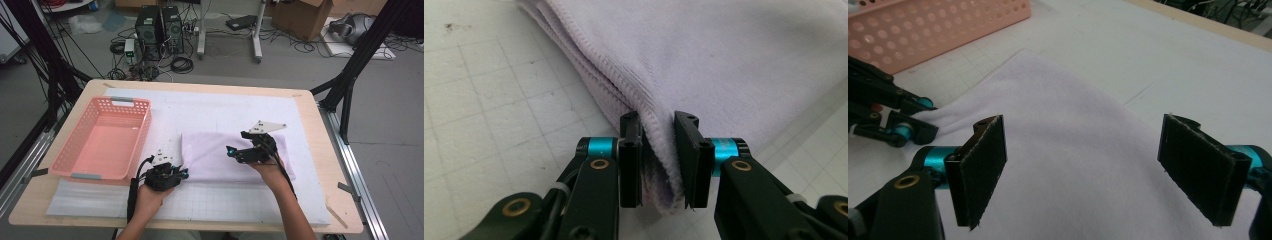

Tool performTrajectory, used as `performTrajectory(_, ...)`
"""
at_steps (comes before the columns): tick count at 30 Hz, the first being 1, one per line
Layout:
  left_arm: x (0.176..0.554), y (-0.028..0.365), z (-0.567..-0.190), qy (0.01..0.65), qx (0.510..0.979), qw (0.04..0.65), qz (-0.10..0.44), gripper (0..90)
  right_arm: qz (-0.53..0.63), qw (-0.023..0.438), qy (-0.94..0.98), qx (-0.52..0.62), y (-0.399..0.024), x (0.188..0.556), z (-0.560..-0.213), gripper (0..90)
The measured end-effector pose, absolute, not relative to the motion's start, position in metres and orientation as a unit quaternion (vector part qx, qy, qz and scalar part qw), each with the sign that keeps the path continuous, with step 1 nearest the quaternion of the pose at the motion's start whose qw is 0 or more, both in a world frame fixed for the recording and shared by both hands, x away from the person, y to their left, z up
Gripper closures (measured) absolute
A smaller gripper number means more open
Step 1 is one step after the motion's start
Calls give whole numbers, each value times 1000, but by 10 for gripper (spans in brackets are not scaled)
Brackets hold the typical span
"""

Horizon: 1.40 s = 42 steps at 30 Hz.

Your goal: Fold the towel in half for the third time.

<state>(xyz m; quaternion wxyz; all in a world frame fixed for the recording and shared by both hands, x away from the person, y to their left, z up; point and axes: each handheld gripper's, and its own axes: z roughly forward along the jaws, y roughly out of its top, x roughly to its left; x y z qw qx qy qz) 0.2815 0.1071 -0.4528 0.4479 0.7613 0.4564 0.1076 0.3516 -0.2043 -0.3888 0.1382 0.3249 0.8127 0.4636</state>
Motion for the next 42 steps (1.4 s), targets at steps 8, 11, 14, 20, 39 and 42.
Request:
performTrajectory(8,282,108,-454,470,751,454,97,741,436,123,836,309,-165,385,-397,187)
performTrajectory(11,283,110,-454,471,750,455,91,741,425,113,845,305,-150,396,-402,188)
performTrajectory(14,283,111,-454,477,746,457,83,745,414,108,853,298,-135,406,-407,188)
performTrajectory(20,284,112,-454,479,745,457,78,752,397,104,864,290,-114,425,-412,195)
performTrajectory(39,283,116,-452,484,743,458,69,809,349,72,902,244,-83,445,-431,751)
performTrajectory(42,282,120,-449,486,741,458,68,812,340,76,909,230,-77,444,-427,813)
